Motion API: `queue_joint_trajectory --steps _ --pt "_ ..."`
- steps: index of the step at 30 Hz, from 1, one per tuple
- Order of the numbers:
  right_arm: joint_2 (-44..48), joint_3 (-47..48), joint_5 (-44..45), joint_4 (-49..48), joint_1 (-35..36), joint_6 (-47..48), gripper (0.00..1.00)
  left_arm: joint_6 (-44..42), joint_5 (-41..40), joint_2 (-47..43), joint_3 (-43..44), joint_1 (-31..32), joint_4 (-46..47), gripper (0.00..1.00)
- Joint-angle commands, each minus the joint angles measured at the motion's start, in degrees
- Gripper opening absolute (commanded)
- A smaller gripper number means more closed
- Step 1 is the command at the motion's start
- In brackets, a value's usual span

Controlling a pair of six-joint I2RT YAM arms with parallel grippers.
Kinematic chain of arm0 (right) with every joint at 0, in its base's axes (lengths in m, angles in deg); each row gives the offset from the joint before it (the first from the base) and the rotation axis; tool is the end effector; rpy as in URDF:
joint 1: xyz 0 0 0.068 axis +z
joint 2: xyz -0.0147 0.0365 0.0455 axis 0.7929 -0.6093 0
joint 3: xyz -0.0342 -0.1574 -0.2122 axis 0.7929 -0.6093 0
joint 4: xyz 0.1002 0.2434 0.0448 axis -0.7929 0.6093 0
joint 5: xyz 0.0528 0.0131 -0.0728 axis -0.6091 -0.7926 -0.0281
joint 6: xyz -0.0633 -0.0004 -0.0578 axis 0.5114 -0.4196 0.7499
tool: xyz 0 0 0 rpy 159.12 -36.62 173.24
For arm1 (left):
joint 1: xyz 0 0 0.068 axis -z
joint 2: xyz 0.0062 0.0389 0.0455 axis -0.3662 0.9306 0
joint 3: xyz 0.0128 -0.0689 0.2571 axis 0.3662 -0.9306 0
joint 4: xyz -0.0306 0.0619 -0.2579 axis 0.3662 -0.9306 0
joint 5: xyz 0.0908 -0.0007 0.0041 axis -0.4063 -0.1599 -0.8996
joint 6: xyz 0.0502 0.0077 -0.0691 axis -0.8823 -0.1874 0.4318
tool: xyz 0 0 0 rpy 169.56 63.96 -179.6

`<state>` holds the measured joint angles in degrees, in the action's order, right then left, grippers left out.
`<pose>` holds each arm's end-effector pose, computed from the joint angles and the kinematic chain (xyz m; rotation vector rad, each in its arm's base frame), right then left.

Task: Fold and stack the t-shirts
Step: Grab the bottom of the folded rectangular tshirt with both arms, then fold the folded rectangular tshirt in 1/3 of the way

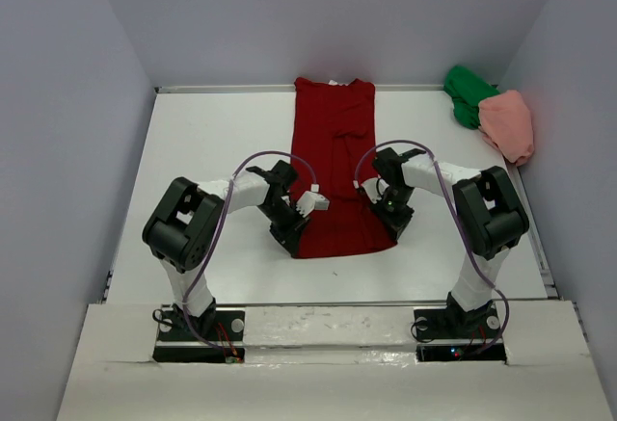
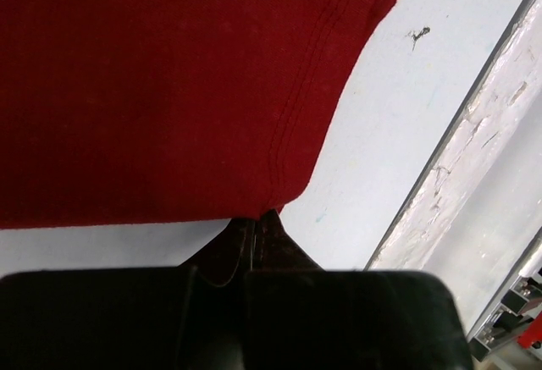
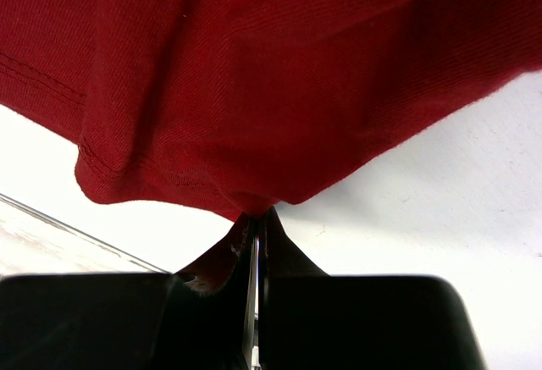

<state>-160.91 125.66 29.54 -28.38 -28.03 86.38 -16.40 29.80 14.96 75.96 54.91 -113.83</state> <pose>0.2740 0.1416 0.1043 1.1202 -2.8110 -0.3077 0.2431 -0.2166 0.1045 1.4773 2.4130 -1.0002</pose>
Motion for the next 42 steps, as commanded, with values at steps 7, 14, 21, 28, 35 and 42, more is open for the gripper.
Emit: queue_joint_trajectory --steps 7,14,21,28,35,42 --pt "4.3 1.2 1.3 3.0 -0.3 2.2 0.0 -4.2 1.0 -2.6 2.4 1.3 -3.8 0.0" --pt "8.1 1.2 2.2 7.1 -0.3 3.3 0.0 -8.4 2.4 -5.4 4.2 2.2 -7.6 0.0" --pt "11.5 1.3 2.6 11.2 -0.3 4.4 0.0 -13.5 5.6 -7.4 5.9 2.3 -12.2 0.0" --pt "14.8 2.3 1.3 15.2 -0.3 5.4 0.0 -14.7 5.7 -9.0 6.6 2.2 -13.5 0.0" --pt "16.0 5.4 1.6 16.5 -0.3 5.4 0.0 -13.5 1.6 -9.2 11.8 2.0 -13.1 0.0" --pt "16.3 10.0 2.7 15.0 -0.3 4.2 0.0 -10.3 -0.5 -9.2 16.5 -0.6 -9.8 0.0"
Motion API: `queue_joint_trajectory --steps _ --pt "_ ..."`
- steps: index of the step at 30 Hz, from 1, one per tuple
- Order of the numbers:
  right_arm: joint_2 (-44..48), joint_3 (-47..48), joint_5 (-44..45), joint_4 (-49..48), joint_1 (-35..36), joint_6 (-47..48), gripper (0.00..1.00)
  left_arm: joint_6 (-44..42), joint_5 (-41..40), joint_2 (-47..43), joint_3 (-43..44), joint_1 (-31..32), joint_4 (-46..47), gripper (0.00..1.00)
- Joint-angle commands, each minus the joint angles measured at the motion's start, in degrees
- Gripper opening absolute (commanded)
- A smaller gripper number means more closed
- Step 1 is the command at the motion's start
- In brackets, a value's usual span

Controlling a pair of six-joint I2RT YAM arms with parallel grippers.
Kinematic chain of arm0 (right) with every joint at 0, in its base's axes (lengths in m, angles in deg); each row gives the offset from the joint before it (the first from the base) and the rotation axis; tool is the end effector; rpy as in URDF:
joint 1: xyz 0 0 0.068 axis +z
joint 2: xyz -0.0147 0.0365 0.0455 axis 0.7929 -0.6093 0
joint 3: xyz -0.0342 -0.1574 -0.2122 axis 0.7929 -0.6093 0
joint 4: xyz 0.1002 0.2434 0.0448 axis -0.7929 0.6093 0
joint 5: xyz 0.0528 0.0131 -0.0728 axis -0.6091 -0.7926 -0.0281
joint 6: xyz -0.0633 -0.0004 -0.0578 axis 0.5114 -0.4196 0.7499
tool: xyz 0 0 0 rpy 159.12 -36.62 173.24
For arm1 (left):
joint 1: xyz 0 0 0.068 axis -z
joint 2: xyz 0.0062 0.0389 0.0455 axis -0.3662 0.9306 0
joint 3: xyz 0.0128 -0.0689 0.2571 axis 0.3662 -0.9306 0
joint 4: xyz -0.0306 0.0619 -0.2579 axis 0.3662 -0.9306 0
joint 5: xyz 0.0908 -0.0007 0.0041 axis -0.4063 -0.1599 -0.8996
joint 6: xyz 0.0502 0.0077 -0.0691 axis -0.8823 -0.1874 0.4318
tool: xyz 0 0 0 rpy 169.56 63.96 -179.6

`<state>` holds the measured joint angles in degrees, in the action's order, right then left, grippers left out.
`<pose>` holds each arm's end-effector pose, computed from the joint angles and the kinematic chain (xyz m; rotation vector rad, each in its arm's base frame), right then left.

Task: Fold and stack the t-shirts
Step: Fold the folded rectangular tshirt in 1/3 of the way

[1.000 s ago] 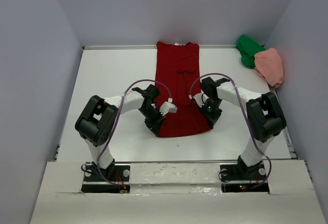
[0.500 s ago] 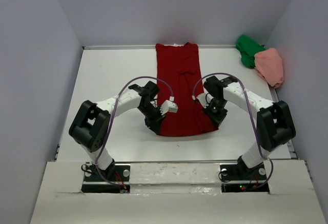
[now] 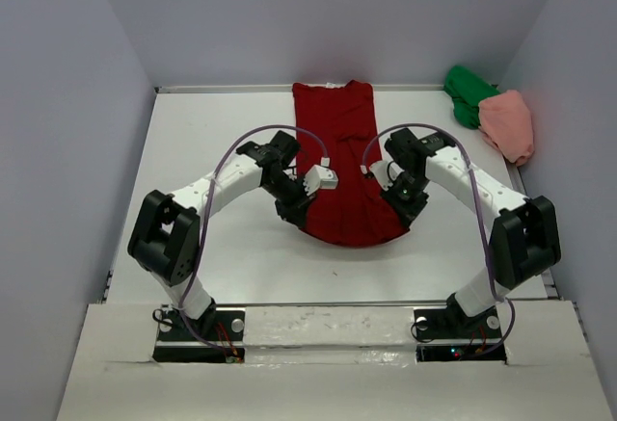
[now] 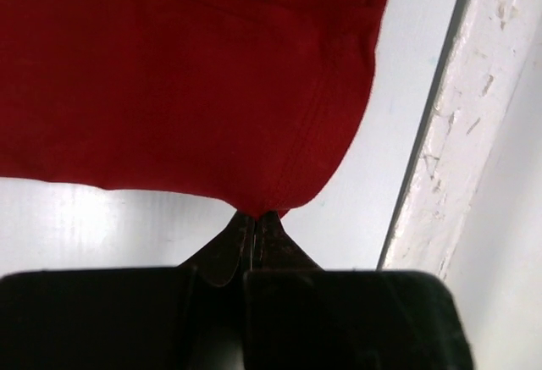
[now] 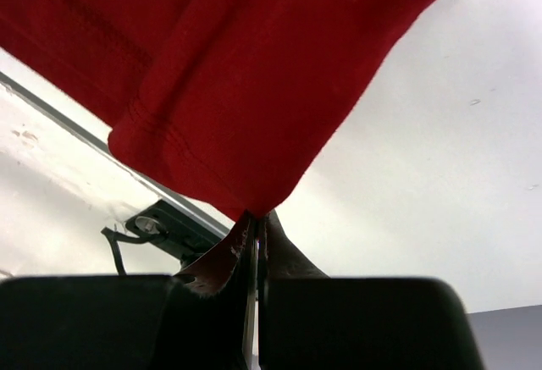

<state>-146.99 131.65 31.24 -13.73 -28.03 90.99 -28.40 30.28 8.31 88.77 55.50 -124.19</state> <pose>0.2525 0.1294 0.1985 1.2879 -2.8516 -0.2777 0.2583 -0.2315 0.1968 1.6720 2.0334 -0.9110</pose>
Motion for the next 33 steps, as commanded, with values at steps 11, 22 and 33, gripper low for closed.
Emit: queue_joint_trajectory --steps 11,22,33 --pt "1.5 8.5 7.5 -4.8 -0.3 -2.1 0.0 4.5 -2.3 -4.3 7.8 -5.7 2.5 0.0" --pt "-0.8 12.6 14.6 -8.2 -0.3 -4.3 0.0 7.5 -3.1 -5.8 8.7 -8.6 3.4 0.0" --pt "-4.3 15.9 17.4 -12.9 -0.3 -3.9 0.0 9.9 -5.1 -4.1 11.2 -9.1 5.9 0.0"
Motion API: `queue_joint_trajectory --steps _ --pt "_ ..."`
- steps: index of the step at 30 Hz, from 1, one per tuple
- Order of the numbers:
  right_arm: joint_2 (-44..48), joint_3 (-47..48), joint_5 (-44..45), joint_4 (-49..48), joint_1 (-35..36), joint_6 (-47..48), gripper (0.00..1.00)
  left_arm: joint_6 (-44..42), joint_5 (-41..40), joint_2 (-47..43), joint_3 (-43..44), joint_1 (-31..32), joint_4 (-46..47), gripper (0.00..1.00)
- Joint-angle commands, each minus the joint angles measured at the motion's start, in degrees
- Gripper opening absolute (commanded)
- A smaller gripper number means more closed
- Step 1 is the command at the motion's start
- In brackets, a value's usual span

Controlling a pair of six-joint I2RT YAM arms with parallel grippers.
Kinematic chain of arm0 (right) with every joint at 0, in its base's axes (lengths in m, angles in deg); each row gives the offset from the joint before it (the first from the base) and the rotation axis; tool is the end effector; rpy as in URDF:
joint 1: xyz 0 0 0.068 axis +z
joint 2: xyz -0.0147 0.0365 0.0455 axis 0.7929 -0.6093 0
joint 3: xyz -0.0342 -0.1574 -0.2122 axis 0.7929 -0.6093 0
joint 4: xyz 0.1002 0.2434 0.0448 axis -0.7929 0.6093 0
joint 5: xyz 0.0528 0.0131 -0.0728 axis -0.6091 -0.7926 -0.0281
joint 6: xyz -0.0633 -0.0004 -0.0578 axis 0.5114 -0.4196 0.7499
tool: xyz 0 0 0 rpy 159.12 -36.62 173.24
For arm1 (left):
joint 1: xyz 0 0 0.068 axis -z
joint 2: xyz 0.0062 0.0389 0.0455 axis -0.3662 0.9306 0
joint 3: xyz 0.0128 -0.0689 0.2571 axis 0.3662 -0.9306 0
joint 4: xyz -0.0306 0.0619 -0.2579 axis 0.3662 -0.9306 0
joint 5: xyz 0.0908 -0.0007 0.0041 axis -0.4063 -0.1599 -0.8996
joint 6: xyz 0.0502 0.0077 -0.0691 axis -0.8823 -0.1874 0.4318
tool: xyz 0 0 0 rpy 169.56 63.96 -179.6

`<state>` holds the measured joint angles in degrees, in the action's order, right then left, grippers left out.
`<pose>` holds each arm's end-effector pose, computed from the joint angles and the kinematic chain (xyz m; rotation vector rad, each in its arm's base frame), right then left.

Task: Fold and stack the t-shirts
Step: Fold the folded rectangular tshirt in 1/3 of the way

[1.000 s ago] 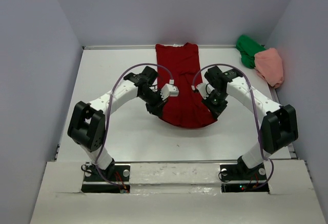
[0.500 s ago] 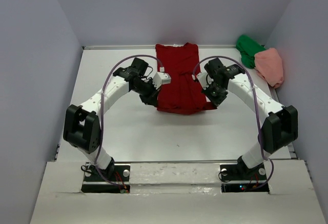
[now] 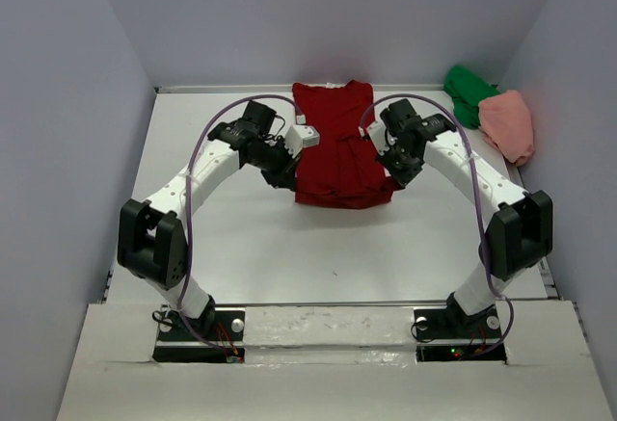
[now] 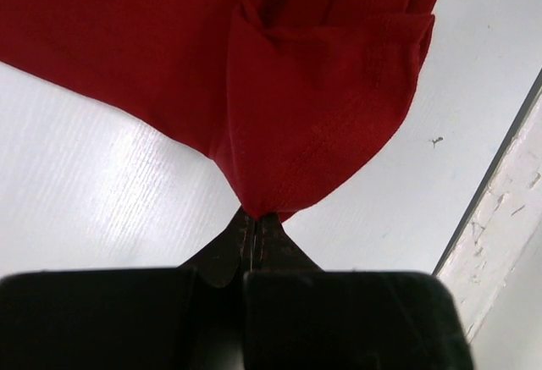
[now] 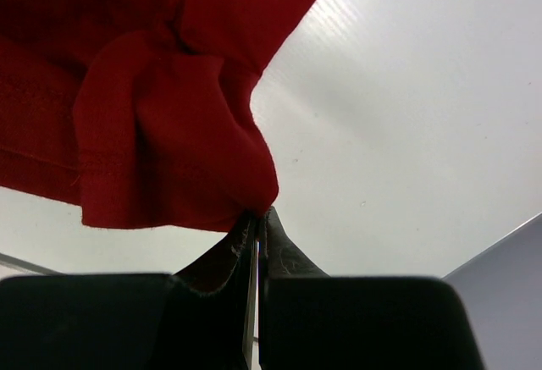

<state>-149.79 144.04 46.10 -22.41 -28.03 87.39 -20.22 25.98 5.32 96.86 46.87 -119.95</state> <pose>0.3149 0.1363 0.2475 -1.0616 2.6111 -0.1008 0.3141 -0.1965 0.2612 1.3231 2.0285 -0.7214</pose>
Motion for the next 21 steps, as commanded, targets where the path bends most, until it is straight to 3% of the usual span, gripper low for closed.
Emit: queue_joint_trajectory --steps 1,21 --pt "-2.1 4.0 2.6 -4.5 -0.3 -0.2 0.0 1.8 -0.9 -1.0 3.4 -0.4 2.0 0.0" --pt "-17.6 18.2 8.3 -10.5 -4.3 4.0 0.0 3.7 -4.9 9.8 11.5 -3.1 5.0 0.0"
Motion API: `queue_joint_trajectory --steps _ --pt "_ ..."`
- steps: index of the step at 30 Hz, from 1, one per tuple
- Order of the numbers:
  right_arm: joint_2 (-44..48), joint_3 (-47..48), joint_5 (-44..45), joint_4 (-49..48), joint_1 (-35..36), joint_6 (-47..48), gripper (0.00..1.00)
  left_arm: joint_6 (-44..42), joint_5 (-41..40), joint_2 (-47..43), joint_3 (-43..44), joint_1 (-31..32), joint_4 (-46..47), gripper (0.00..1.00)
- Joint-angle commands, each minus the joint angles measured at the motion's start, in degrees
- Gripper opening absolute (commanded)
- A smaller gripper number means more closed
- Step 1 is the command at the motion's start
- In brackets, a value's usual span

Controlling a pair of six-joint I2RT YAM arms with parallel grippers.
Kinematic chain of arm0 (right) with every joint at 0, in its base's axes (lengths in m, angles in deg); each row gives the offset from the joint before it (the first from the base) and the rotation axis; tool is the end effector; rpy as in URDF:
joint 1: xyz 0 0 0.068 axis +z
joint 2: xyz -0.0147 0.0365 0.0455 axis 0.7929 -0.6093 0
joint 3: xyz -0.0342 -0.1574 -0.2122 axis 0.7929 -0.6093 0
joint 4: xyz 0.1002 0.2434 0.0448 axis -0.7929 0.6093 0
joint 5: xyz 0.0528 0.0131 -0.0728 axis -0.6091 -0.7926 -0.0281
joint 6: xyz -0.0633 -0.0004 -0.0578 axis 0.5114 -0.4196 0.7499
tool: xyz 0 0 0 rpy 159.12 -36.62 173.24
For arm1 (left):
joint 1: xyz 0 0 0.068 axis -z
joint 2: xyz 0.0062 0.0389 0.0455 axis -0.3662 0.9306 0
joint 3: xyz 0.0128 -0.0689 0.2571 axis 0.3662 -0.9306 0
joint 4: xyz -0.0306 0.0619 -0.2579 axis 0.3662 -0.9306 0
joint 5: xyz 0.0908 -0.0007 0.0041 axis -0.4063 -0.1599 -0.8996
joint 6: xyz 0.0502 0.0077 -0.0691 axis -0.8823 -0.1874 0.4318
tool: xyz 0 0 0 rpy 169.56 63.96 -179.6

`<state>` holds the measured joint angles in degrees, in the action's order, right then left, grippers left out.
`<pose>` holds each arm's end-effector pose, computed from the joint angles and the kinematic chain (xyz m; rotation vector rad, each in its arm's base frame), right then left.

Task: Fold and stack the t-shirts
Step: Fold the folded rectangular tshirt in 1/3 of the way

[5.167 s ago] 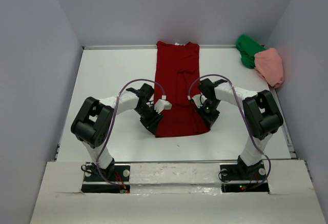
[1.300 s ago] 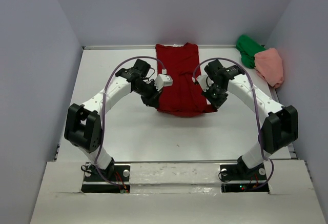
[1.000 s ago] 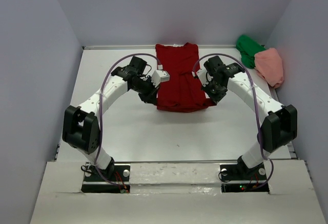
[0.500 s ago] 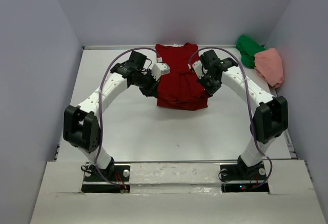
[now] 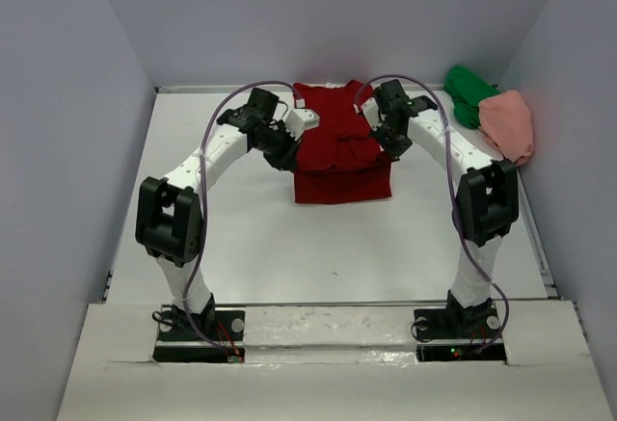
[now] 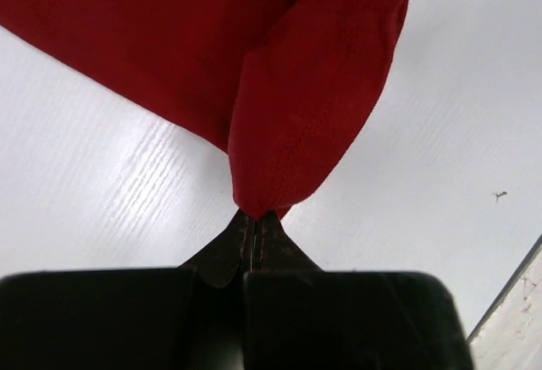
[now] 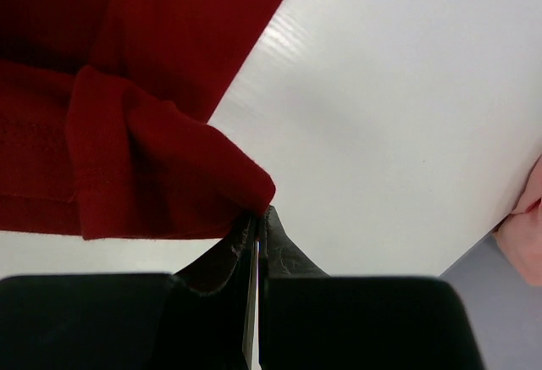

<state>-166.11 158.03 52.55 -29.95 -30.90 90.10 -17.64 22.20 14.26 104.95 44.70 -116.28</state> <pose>0.4027 0.1435 0.2273 -0.9874 2.5376 -0.2746 0.3660 -0.1990 0.2545 1.2168 2.0647 -0.6295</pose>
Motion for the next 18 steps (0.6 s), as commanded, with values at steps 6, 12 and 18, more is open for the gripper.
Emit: queue_joint_trajectory --steps 6,12,18 --pt "-5.7 9.1 1.0 -3.1 -2.8 2.4 0.0 1.6 -1.9 5.0 7.1 -2.6 1.9 0.0" --pt "-9.7 14.2 0.6 -3.0 -2.8 3.4 0.0 1.2 -1.8 9.2 11.4 -3.2 1.6 0.0" --pt "-14.7 20.4 0.9 -2.9 -2.8 4.7 0.0 0.5 -2.3 13.2 14.7 -3.4 1.8 0.0"
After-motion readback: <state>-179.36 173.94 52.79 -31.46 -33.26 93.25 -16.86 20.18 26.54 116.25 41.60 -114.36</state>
